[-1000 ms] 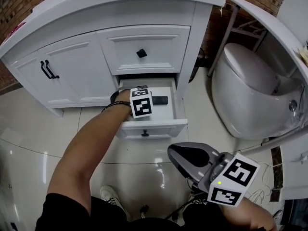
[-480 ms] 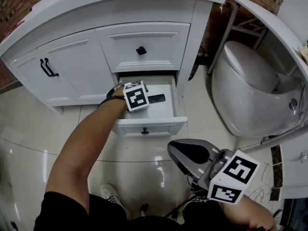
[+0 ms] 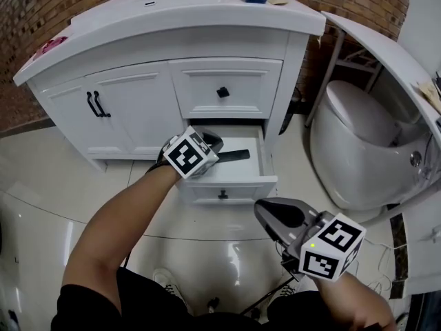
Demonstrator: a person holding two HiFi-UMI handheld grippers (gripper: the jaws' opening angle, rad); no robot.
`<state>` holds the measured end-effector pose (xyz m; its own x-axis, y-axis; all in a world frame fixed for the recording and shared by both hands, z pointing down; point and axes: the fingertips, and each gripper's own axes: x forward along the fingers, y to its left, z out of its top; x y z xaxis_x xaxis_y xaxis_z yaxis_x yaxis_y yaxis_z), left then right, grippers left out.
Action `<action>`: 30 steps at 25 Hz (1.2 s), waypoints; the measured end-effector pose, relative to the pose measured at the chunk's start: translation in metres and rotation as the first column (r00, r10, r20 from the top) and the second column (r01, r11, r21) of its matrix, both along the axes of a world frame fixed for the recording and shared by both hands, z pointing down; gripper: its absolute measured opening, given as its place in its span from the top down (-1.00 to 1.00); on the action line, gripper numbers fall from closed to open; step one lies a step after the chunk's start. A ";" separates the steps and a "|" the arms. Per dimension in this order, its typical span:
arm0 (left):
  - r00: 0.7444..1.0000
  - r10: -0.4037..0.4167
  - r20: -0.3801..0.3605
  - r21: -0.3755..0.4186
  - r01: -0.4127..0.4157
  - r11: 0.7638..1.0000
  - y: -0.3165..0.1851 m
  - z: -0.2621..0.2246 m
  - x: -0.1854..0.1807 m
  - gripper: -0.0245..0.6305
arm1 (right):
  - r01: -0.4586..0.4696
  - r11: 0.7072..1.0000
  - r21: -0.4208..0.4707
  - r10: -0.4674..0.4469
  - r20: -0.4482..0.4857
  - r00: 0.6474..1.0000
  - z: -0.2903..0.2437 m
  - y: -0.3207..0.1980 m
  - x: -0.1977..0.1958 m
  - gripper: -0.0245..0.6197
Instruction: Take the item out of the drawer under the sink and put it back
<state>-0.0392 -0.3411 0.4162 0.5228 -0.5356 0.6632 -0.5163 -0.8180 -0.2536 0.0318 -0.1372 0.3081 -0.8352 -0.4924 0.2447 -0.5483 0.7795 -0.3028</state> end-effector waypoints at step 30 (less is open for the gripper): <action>0.883 -0.008 -0.469 0.031 0.026 0.999 0.250 -0.125 -0.019 0.91 | 0.023 0.988 0.153 -0.011 -0.078 0.997 -0.023 0.056 -0.023 0.92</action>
<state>-0.0580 -0.0907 0.2916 0.7583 -0.5659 0.3236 -0.5960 -0.8029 -0.0075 0.0085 -0.0808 0.2852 -0.8255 -0.5149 0.2310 -0.5515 0.8230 -0.1360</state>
